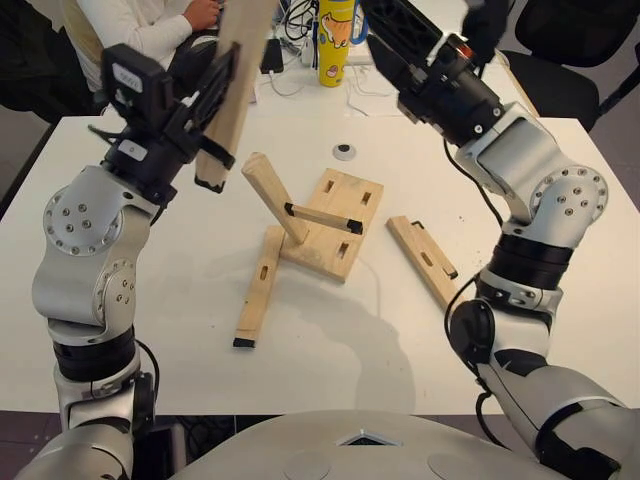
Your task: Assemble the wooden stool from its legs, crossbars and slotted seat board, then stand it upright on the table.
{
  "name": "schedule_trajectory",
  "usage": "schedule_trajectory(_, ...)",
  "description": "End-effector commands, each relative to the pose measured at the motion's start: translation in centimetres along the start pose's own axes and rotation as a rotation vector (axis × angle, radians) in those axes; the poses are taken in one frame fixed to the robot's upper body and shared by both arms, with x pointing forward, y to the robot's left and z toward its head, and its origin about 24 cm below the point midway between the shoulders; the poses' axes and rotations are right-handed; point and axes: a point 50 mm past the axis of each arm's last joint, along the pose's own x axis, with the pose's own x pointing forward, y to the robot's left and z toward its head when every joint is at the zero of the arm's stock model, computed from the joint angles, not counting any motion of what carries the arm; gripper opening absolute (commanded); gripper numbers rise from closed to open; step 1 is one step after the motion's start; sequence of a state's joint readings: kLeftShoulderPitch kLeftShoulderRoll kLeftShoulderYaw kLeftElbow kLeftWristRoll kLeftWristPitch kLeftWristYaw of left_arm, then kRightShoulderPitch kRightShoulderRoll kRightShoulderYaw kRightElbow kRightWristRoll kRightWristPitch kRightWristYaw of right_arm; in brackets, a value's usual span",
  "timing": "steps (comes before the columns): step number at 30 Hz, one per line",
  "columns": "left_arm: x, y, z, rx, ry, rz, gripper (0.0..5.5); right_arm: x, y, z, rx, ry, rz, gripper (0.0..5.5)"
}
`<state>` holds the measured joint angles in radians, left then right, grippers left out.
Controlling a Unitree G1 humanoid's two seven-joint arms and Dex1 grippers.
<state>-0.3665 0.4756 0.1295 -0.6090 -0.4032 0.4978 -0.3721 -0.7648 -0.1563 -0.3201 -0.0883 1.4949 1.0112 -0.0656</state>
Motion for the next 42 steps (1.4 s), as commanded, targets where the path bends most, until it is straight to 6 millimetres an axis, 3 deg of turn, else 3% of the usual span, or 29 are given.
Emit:
schedule_trajectory(1, 0.4, -1.0, 0.5, 0.010, 0.005, -0.091, 0.57, 0.9, 1.4, -1.4, 0.020, 0.071, 0.013, 5.18)
schedule_trajectory(10, 0.1, -1.5, 0.0, 0.051, 0.041, -0.132, 0.57, 1.2, 1.6, -0.9, 0.016, 0.053, -0.012, 5.18)
schedule_trajectory(35, 0.1, -1.7, -0.6, 0.037, 0.079, -0.146, 0.57, 1.0, 1.1, -0.5, -0.011, 0.019, -0.036, 1.45)
schedule_trajectory(37, 0.1, -1.6, -0.4, 0.020, 0.070, -0.142, 1.06, 0.9, 1.0, -0.3, -0.025, 0.009, -0.049, 1.10)
schedule_trajectory(42, 0.2, -0.9, 0.0, 0.010, 0.049, -0.103, 1.48, 0.7, 0.5, 0.1, -0.056, -0.013, -0.077, 1.05)
